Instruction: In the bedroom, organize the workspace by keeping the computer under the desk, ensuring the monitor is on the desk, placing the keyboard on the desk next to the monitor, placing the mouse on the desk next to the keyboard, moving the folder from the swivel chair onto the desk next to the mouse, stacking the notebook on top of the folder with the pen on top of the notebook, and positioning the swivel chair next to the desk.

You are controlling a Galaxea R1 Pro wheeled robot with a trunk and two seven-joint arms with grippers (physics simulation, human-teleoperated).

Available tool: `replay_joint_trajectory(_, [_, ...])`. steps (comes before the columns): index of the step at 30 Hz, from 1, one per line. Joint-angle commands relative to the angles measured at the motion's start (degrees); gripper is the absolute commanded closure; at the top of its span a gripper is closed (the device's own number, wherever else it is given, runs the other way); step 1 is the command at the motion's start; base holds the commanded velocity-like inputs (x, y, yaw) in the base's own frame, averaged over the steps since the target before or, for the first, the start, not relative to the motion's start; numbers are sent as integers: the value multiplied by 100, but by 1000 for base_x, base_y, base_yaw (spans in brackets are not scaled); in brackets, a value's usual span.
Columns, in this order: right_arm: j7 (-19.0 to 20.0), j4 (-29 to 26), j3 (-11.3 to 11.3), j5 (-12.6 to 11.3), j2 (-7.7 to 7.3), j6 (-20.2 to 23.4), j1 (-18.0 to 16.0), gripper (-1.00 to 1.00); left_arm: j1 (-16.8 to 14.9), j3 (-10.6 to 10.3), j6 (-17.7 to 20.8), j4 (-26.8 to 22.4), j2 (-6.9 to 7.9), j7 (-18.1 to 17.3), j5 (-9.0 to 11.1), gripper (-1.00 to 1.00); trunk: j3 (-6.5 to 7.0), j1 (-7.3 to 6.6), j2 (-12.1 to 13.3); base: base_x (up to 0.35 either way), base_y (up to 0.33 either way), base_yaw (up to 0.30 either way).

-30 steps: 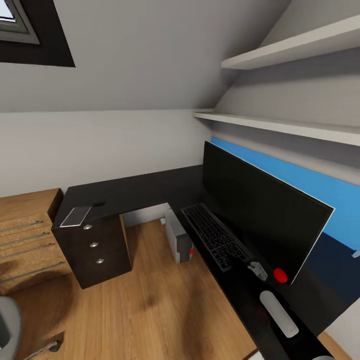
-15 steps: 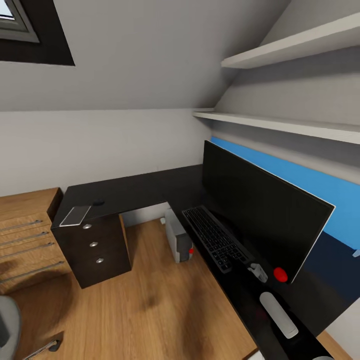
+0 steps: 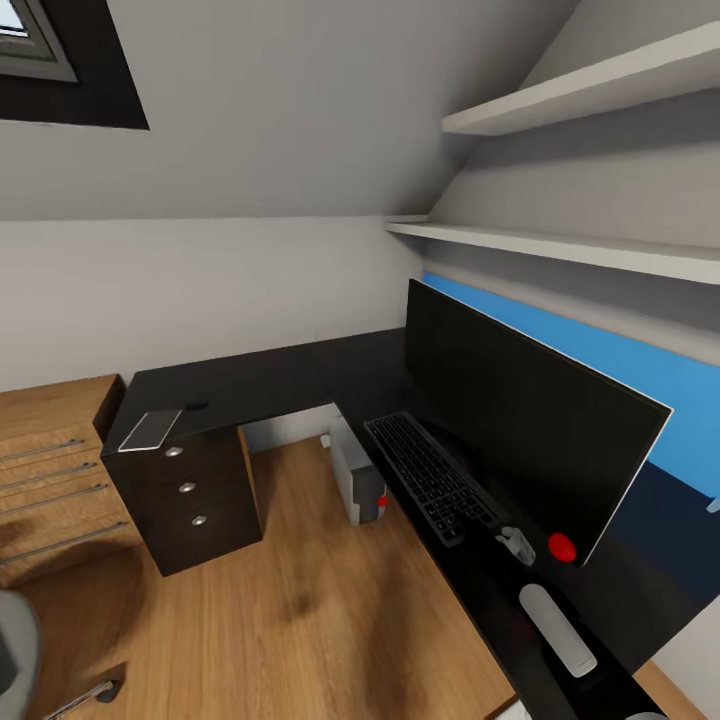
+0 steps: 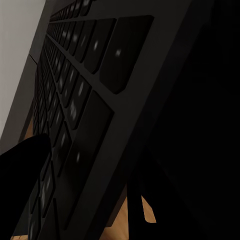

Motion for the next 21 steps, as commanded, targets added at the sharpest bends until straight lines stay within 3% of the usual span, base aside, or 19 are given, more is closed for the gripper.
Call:
replay_joint_trajectory(1, [8, -1, 10, -44, -5, 7, -4, 100, -5, -27, -16, 12, -1, -41, 64, -100, -6, 0, -4, 0, 0, 0])
replay_joint_trajectory(21, [8, -1, 11, -44, -5, 5, -4, 100, -5, -33, -9, 12, 8, -58, 81, -100, -6, 0, -4, 0, -23, 0])
